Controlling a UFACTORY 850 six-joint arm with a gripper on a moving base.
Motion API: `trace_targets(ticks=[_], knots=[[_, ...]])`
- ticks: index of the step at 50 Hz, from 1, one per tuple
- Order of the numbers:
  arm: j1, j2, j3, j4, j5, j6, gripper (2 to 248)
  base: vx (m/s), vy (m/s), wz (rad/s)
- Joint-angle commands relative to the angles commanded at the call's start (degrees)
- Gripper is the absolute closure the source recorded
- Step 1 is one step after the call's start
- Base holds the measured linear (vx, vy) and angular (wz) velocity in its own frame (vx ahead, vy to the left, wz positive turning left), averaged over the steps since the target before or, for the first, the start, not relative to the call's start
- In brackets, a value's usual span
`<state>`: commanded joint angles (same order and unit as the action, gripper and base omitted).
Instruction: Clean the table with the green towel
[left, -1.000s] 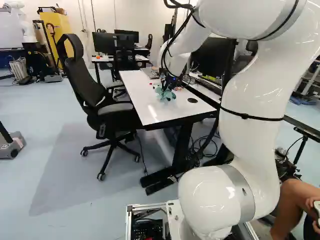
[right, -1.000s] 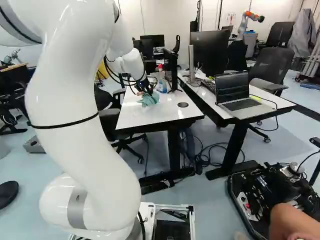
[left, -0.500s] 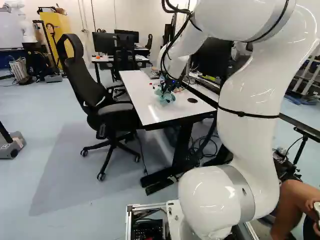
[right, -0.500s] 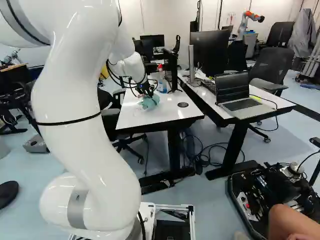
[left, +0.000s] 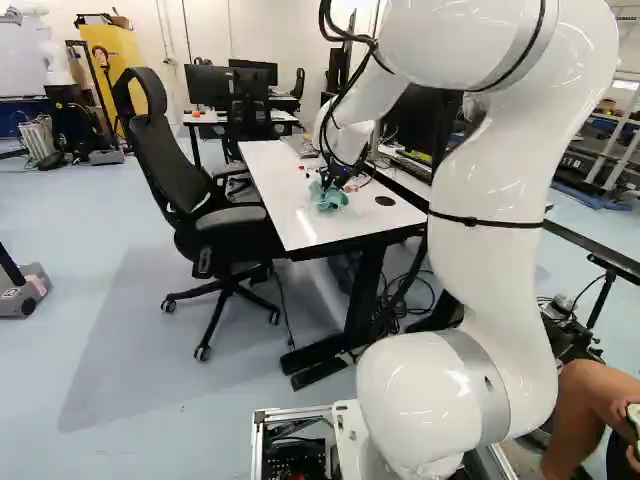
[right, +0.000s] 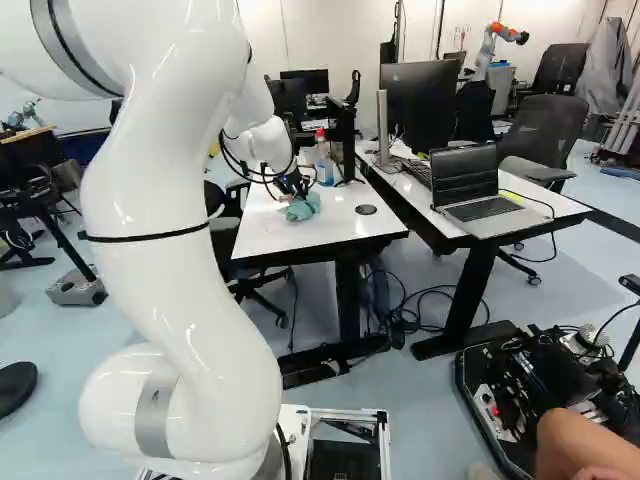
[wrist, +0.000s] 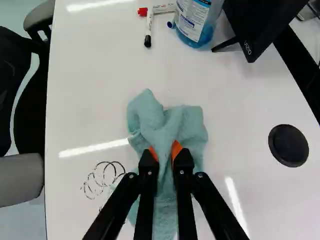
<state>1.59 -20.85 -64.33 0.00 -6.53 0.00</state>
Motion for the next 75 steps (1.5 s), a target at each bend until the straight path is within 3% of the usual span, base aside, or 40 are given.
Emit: trace_targets(ticks=[23, 75], knots=[[0.00, -1.62, -0.34, 0.00, 3.32, 0.00, 204, 0.000, 0.000, 0.000], [0.00, -1.62, -0.34, 0.00, 0.52, 0.00, 204, 0.000, 0.000, 0.000]])
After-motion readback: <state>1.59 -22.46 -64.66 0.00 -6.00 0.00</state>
